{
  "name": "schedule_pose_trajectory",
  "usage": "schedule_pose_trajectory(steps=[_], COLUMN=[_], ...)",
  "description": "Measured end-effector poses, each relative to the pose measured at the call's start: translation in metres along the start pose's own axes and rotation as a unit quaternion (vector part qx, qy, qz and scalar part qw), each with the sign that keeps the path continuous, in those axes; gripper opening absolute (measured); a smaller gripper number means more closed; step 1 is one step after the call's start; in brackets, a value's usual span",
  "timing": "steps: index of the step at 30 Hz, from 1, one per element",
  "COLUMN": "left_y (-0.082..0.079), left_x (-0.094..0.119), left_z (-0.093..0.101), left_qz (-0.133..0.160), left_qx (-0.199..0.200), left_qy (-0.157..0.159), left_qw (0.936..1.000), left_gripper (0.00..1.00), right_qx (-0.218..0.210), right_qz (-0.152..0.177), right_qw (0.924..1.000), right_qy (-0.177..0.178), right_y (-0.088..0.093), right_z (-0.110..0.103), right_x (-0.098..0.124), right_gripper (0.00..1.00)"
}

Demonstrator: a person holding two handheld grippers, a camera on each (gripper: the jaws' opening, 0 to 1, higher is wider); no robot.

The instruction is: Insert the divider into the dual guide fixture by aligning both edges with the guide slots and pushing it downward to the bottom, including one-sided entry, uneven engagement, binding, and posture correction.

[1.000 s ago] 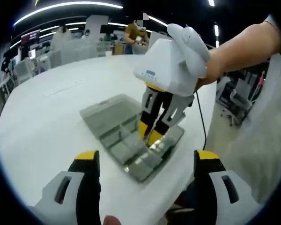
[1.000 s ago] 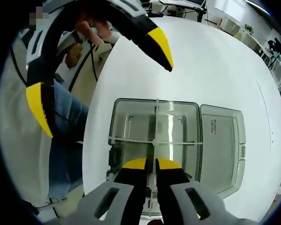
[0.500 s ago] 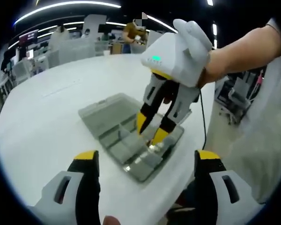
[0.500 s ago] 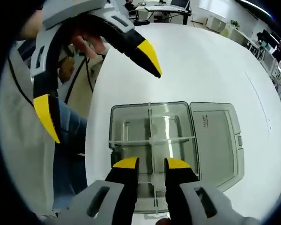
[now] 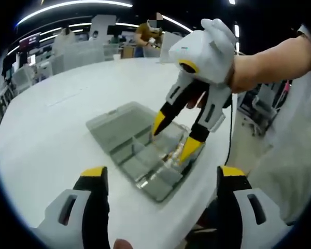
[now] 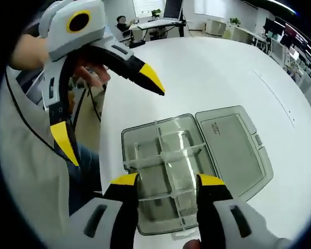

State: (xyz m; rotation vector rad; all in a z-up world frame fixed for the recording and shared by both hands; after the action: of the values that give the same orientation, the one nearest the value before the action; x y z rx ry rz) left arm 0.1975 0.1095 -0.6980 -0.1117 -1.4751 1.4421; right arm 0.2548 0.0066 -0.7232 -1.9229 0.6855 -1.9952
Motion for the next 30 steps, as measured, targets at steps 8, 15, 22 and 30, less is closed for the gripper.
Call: schedule_pose_trajectory(steps=[8,15,22,30], left_y=[-0.002,-0.003,-0.004,-0.002], left_x=[0.000,0.001,0.006,0.012], left_z=[-0.005,-0.007,-0.006,-0.004], left_qz=[0.000,0.004,0.017,0.034], left_qx=[0.004,0.008,0.017,0.034], left_qy=[-0.006,-0.014,-0.024,-0.040], left_qw=[1.0000,0.9999,0.9994,0.9980], left_gripper=[0.91,0.99,0.99,0.99], right_qx=[-0.046,-0.091,-0.127,-0.163], right_qz=[0.043,0.072,0.100,0.119], right_qw=[0.9980,0.9930,0.9859,0.9768], right_qy=[0.004,0.020,0.043,0.072], right_y=[0.001,0.006,0.014,0.024], right_z=[-0.006,-0.011,-0.018,-0.027], right_x=[0.011,0.021,0.032,0.039], right_gripper=[0.57,0.70,0.80,0.89])
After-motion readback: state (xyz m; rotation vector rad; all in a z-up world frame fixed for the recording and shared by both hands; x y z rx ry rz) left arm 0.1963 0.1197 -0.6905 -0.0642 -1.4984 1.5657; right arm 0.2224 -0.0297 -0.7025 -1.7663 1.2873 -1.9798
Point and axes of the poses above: the point that each gripper's makers call its tool centre point, and the gripper's own axes: x roughly backward along the fingers, z roughly to its right, y roughly out of its underside, the point moved 5 cm from there along x, roughly backward along the fingers, and after that the axes turned 6 degrees about y, right-handed, at the moved point
